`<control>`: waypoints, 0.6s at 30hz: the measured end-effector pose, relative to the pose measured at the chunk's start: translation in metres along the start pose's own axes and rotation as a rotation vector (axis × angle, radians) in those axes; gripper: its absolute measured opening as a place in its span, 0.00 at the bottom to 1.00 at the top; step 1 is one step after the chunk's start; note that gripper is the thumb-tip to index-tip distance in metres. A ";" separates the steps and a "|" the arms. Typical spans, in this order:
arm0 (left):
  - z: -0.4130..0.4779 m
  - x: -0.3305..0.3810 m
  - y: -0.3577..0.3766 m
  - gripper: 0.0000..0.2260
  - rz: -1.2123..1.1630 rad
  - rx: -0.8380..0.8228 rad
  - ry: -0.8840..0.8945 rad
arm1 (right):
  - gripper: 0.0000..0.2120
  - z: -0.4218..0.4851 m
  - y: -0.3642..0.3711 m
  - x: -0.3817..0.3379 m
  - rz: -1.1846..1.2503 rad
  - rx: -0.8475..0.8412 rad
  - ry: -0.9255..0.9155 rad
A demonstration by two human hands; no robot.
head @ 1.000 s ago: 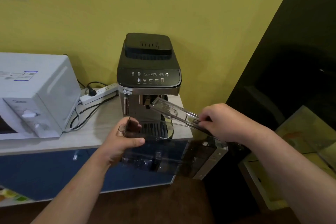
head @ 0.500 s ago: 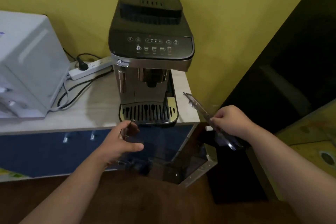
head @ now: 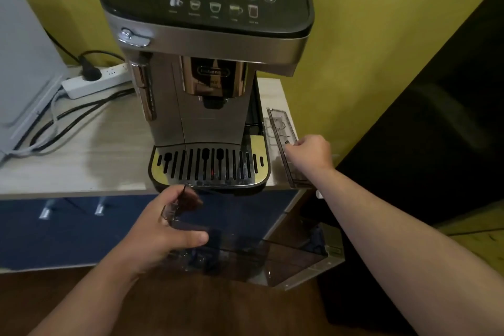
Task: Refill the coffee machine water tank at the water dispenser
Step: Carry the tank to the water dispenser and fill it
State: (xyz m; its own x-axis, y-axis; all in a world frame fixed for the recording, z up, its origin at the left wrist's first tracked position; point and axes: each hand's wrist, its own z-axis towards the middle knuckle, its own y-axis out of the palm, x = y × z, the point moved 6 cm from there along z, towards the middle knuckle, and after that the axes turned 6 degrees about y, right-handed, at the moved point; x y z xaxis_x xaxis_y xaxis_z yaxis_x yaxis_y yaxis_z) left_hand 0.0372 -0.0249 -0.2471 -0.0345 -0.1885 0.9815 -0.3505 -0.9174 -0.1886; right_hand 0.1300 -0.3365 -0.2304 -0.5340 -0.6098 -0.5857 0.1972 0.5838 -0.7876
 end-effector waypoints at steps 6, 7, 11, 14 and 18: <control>0.003 -0.002 0.005 0.38 -0.037 0.006 -0.036 | 0.14 0.019 0.017 -0.006 -0.002 0.019 -0.020; 0.004 -0.003 0.005 0.36 -0.052 0.009 -0.048 | 0.15 0.022 0.017 -0.008 -0.016 0.026 -0.025; 0.005 -0.004 0.004 0.34 -0.069 0.016 -0.087 | 0.11 0.031 0.024 -0.016 -0.042 0.014 -0.049; 0.006 -0.008 0.004 0.29 -0.085 0.026 -0.098 | 0.07 0.035 0.030 -0.021 -0.030 0.000 -0.060; 0.008 -0.009 0.006 0.29 -0.086 0.033 -0.080 | 0.07 0.039 0.034 -0.025 -0.033 -0.028 -0.056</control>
State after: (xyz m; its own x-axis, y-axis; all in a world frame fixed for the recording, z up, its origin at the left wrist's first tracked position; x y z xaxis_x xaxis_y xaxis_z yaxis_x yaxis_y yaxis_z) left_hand 0.0426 -0.0313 -0.2576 0.0697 -0.1351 0.9884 -0.3177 -0.9422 -0.1064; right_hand 0.1822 -0.3218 -0.2502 -0.4931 -0.6576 -0.5696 0.1562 0.5772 -0.8015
